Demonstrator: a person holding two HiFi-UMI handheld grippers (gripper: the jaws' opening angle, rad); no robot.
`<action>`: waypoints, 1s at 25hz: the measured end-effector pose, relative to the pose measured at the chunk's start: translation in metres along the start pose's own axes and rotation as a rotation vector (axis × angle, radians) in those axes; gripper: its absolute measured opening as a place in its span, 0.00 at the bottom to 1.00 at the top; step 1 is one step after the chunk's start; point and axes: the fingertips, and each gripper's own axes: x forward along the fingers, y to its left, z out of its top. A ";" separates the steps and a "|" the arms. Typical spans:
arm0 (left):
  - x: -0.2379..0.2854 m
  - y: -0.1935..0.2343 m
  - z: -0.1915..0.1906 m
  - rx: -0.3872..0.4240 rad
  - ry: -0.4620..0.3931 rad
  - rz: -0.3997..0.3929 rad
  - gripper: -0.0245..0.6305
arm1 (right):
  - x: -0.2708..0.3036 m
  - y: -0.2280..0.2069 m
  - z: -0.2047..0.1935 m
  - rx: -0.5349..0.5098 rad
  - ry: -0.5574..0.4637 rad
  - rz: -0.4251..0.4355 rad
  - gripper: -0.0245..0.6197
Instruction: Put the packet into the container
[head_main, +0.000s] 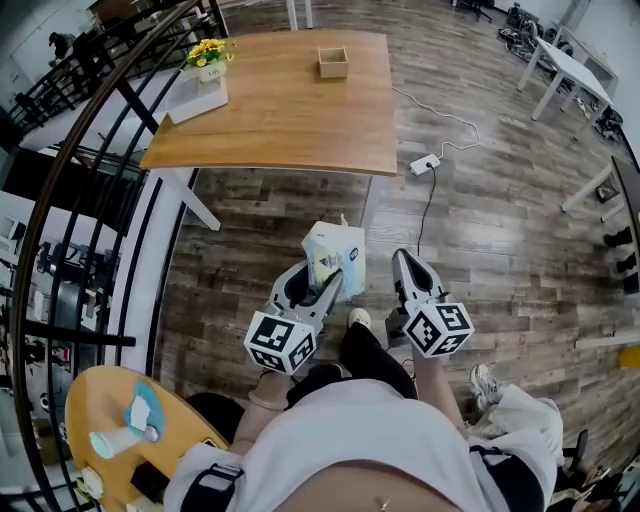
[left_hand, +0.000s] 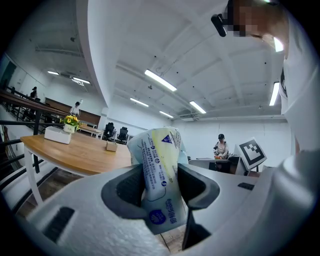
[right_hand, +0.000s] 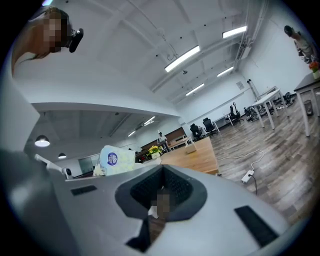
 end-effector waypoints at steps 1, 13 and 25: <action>0.008 0.003 0.002 -0.003 -0.003 0.004 0.33 | 0.007 -0.005 0.003 -0.001 0.002 0.003 0.06; 0.087 0.041 0.014 -0.025 -0.014 0.053 0.33 | 0.078 -0.059 0.028 0.003 0.028 0.037 0.06; 0.145 0.066 0.021 -0.045 -0.033 0.087 0.33 | 0.130 -0.095 0.048 -0.010 0.039 0.081 0.05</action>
